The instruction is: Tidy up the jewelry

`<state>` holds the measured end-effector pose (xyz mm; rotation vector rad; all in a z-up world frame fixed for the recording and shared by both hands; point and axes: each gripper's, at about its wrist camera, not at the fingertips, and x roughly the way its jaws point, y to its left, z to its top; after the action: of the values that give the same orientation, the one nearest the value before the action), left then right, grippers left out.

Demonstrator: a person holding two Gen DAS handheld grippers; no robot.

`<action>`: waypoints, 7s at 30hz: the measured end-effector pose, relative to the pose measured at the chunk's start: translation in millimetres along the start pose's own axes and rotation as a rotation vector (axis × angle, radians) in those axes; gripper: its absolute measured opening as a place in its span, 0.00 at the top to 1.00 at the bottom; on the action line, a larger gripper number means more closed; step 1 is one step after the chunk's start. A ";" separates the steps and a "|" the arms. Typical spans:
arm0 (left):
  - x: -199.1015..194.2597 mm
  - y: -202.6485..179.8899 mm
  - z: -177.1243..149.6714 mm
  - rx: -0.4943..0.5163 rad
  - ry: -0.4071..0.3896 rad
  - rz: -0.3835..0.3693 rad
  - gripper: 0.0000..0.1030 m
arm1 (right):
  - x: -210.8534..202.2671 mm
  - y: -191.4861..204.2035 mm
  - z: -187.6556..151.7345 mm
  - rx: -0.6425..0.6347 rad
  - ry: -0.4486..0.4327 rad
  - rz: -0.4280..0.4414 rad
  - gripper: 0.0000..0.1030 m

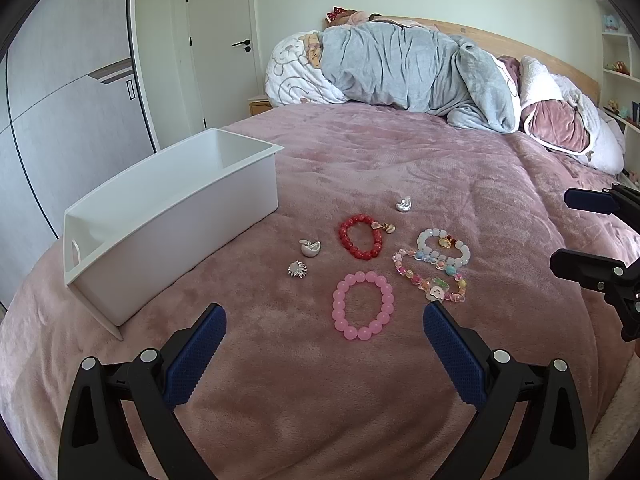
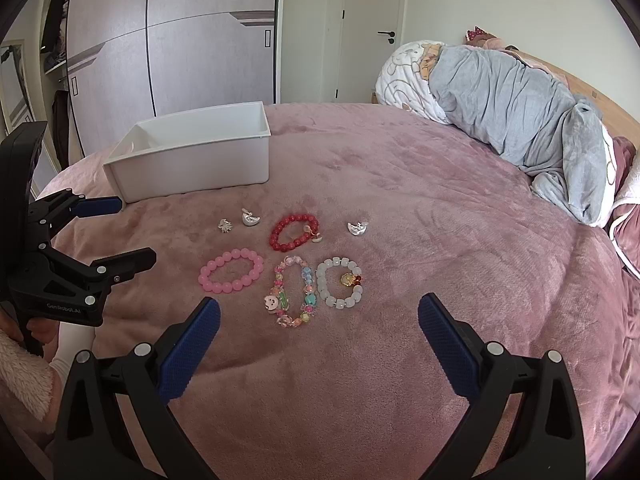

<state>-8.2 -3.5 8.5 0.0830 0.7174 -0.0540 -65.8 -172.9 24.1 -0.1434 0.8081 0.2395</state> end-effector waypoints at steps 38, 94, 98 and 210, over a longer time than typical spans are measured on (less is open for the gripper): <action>2.6 1.7 0.1 -0.001 -0.002 -0.003 0.03 | 1.5 -1.0 -0.9 -0.002 0.010 0.001 0.05; 115.6 20.7 3.7 -0.111 0.172 -0.044 0.04 | 135.4 -41.8 32.8 0.053 0.251 0.001 0.46; 129.2 16.2 3.1 -0.072 0.203 -0.044 0.12 | 164.3 -48.5 25.1 0.081 0.312 -0.005 0.52; 46.9 191.6 150.6 -0.195 -0.074 0.010 0.14 | 154.4 73.5 276.1 -0.138 -0.041 0.188 0.29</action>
<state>140.5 172.1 101.6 -0.1018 0.6452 0.0225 210.0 -17.8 97.4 -0.1924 0.7650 0.4746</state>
